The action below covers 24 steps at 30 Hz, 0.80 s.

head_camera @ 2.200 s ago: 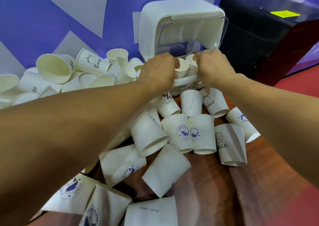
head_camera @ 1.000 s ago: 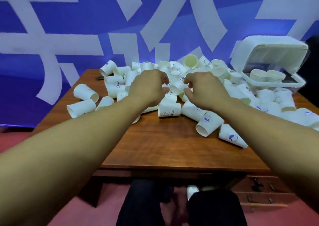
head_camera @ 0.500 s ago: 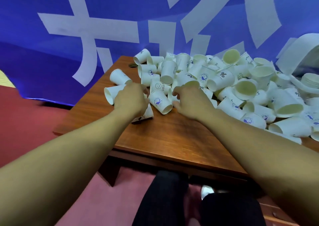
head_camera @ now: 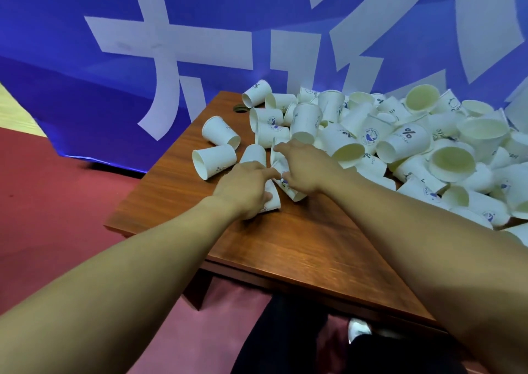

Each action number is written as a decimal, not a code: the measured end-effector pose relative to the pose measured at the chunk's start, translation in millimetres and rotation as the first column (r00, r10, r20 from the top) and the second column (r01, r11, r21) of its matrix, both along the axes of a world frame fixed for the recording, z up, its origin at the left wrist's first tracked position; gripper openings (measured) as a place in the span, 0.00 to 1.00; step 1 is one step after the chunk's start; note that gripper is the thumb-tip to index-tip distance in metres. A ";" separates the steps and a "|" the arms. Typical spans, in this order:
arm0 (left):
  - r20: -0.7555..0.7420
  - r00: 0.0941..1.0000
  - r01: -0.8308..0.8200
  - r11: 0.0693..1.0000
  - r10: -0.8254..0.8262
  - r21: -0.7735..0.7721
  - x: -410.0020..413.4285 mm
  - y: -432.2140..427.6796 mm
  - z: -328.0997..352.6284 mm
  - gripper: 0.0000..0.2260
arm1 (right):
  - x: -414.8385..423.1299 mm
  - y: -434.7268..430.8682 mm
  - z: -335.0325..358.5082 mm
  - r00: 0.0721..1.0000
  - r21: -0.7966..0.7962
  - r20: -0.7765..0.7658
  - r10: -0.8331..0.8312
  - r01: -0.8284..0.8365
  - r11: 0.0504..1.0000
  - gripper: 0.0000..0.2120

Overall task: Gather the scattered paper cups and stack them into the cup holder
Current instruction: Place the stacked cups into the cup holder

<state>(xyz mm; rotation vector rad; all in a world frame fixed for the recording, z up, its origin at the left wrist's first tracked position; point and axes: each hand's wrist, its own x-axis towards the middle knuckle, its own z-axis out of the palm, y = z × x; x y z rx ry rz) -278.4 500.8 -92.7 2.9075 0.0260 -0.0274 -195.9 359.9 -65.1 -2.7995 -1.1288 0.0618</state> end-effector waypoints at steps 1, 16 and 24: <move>-0.011 1.000 -0.004 1.000 0.004 -0.007 2.1 0.1 -2.0 0.18 | 2.2 2.2 -1.9 1.000 -0.017 -0.016 0.004 -0.005 1.000 0.28; -0.017 1.000 -0.012 1.000 0.012 0.027 4.0 -2.5 14.1 0.13 | 10.1 0.3 -17.1 0.999 -0.106 -0.048 -0.015 0.010 0.994 0.21; -0.010 0.999 0.039 0.997 -0.039 0.063 4.1 -2.0 41.8 0.06 | -5.2 -11.5 7.1 0.999 -0.042 -0.049 -0.019 0.017 0.999 0.07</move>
